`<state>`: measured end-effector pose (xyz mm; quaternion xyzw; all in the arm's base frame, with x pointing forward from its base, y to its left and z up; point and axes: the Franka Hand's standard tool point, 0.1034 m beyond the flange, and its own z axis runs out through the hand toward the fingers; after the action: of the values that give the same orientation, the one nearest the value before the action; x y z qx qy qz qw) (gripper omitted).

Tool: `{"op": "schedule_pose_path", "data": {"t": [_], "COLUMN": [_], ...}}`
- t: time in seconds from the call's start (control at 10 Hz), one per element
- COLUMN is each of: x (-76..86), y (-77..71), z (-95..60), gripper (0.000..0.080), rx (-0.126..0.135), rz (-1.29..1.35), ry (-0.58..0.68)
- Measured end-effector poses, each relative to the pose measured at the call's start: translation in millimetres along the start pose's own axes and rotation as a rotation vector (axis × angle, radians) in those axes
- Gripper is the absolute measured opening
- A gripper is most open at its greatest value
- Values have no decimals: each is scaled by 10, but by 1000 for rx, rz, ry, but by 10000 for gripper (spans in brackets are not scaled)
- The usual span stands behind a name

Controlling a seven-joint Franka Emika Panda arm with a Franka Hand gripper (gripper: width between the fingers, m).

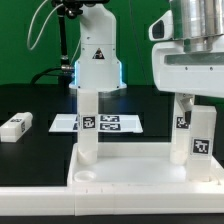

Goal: Assemble desk

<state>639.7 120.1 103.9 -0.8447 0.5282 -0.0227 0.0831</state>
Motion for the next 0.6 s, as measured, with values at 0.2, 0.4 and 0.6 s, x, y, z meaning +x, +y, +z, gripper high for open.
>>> {"op": "schedule_pose_path", "data": {"t": [0.2, 0.4, 0.6], "x": [90, 238, 220], "y": [31, 14, 12], "z": [-9, -27, -22], "gripper": [648, 648, 428], "rx": [-13, -4, -3], "rz": [-292, -661, -562], "ry": [17, 59, 58]}}
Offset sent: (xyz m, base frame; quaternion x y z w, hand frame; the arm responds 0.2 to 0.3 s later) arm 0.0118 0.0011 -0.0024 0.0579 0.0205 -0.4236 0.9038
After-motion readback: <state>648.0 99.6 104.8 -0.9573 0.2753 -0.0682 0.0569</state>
